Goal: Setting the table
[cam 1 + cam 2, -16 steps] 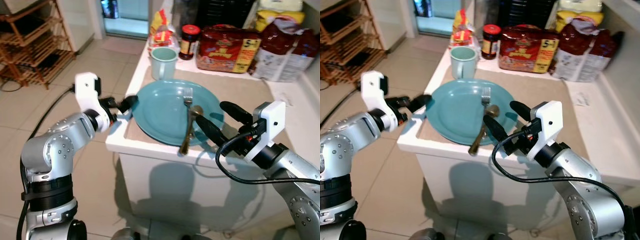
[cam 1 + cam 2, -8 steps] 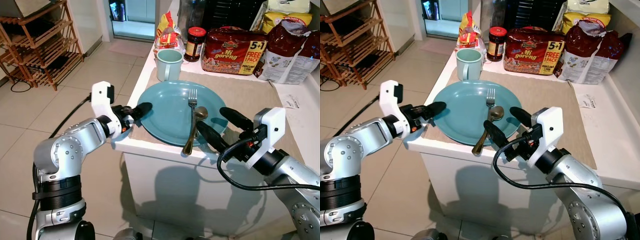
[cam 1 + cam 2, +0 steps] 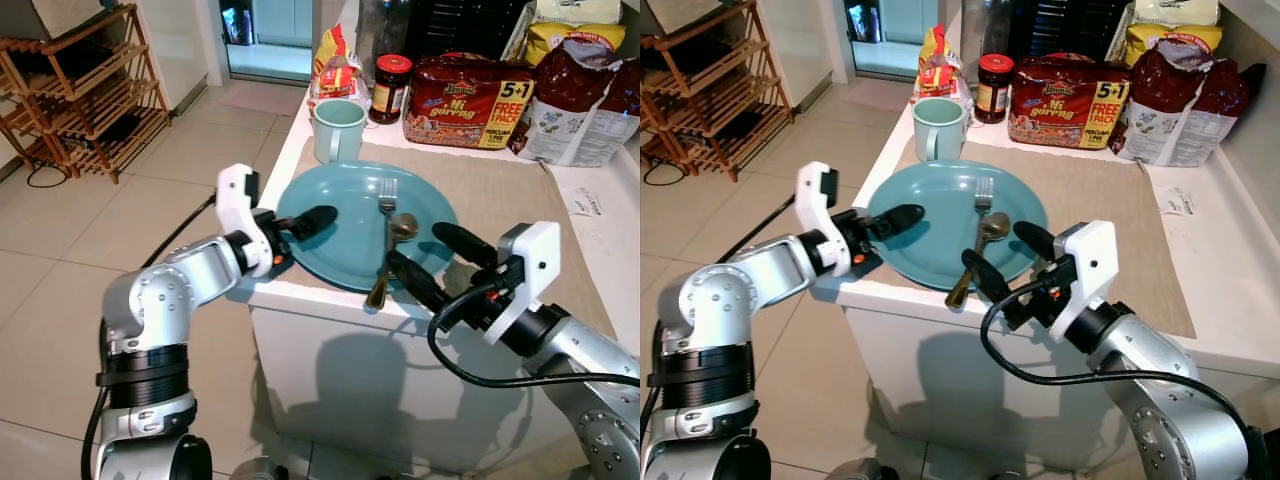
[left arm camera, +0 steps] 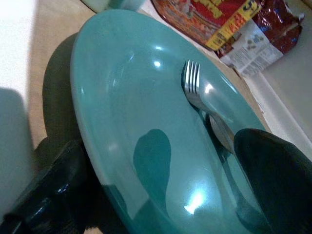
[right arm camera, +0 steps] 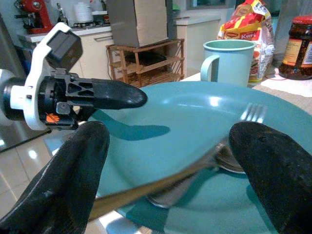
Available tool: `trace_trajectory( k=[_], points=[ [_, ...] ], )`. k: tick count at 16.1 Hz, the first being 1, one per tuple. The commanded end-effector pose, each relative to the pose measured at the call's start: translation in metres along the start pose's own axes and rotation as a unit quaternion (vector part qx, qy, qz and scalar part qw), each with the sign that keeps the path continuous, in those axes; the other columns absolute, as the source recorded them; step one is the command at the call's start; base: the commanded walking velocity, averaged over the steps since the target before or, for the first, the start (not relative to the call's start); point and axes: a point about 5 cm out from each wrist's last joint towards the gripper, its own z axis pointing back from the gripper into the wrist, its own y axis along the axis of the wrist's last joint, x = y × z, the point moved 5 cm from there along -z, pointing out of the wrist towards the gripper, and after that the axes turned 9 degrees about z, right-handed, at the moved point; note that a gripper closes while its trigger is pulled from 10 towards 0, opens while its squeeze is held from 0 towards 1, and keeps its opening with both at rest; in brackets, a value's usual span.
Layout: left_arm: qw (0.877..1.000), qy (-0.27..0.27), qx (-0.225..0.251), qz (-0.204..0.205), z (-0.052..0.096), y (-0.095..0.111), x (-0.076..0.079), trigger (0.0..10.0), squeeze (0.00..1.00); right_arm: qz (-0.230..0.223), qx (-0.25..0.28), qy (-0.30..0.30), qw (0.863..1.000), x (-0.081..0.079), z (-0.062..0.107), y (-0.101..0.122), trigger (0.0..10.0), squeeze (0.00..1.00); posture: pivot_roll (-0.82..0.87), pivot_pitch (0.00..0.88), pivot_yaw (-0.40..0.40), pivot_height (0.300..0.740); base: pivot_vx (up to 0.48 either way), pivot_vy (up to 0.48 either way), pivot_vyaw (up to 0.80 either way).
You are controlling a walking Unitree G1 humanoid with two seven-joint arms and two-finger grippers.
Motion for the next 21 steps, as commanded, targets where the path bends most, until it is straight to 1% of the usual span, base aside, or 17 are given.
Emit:
trace_trajectory(
  k=[1,2,6,10,16,21],
  points=[
    [1.000,-0.020,-0.004,-0.006,-0.004,0.001,0.009,4.3,0.00,0.011,0.003,0.000,1.000,-0.002,0.002,0.005,10.0,0.00,0.01,0.006,0.038,0.740,0.000,0.000,0.00],
    [1.000,-0.020,-0.007,-0.003,-0.006,0.000,0.009,0.0,0.00,0.010,0.001,0.005,1.000,-0.004,0.002,0.005,10.0,0.00,0.01,0.009,0.040,0.740,0.000,0.000,0.00],
    [1.000,-0.021,-0.009,0.006,-0.006,-0.002,0.009,0.0,0.00,0.010,-0.007,0.008,1.000,-0.006,0.005,0.002,10.0,0.00,0.01,0.013,0.042,0.740,0.000,0.000,0.00],
    [1.000,-0.016,0.001,0.020,-0.006,0.001,0.005,0.0,0.00,0.011,-0.009,0.008,1.000,-0.007,0.005,0.002,10.0,0.00,0.01,0.017,0.041,0.740,0.000,0.000,0.00],
    [0.998,0.022,0.025,0.046,-0.007,0.006,-0.008,0.0,0.00,0.014,-0.013,0.009,1.000,-0.006,0.005,0.000,10.0,0.00,0.01,0.012,0.037,0.740,0.000,0.000,0.00],
    [0.996,0.039,0.044,0.060,-0.010,0.013,-0.010,0.0,0.00,0.018,-0.015,0.008,1.000,-0.005,0.004,0.000,10.0,0.00,0.01,0.007,0.037,0.740,0.000,0.000,0.00]
  ],
)
